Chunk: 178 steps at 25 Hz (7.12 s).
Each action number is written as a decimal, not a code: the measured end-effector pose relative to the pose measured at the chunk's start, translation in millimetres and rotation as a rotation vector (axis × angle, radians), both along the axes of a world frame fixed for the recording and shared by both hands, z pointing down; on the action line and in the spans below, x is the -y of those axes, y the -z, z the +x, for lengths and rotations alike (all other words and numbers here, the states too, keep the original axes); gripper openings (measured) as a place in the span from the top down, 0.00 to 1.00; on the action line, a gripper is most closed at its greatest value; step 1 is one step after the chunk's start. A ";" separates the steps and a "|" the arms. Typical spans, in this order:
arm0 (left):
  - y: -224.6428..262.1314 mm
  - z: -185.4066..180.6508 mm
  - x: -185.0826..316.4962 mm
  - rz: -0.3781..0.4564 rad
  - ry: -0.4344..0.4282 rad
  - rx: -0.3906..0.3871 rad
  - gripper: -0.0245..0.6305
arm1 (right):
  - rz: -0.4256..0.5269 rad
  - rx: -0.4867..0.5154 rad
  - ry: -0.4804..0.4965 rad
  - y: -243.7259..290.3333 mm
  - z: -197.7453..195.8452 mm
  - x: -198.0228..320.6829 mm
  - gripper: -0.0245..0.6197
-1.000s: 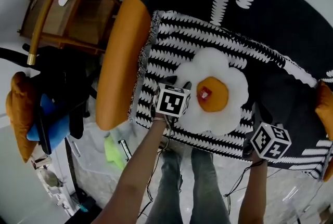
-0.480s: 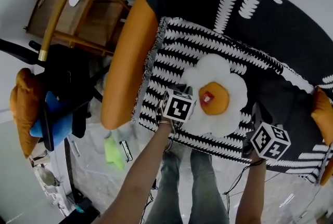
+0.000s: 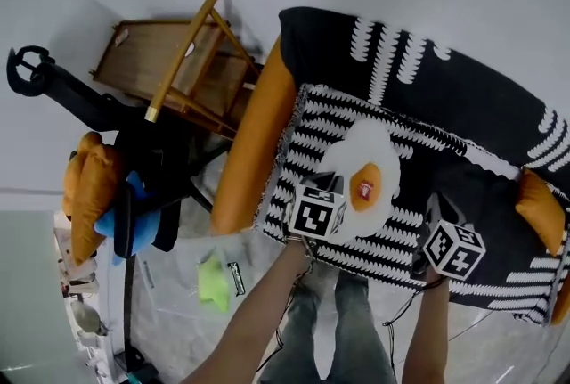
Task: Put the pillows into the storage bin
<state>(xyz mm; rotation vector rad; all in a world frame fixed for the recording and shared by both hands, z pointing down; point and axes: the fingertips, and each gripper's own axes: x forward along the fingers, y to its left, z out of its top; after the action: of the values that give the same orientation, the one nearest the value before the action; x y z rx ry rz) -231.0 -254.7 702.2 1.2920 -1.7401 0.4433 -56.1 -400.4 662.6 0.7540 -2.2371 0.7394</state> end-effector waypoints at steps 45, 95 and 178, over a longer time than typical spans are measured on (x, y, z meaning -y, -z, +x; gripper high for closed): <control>305.9 48.8 -692.9 0.020 1.327 0.380 0.93 | -0.001 0.267 1.398 256.4 -235.0 -644.8 0.96; 35.8 -7.5 -847.3 0.215 1.487 0.029 0.75 | 0.055 -0.108 1.367 37.2 -225.6 -761.9 0.96; 157.8 467.9 242.2 0.105 -0.577 -0.056 0.75 | 0.071 -0.007 -0.672 153.8 544.4 95.1 0.96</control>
<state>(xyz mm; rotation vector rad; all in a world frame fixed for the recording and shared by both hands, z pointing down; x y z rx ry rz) 236.9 -496.9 544.4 1.8669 -1.3372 0.6369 488.2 -495.6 508.9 1.5730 -2.0027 0.9563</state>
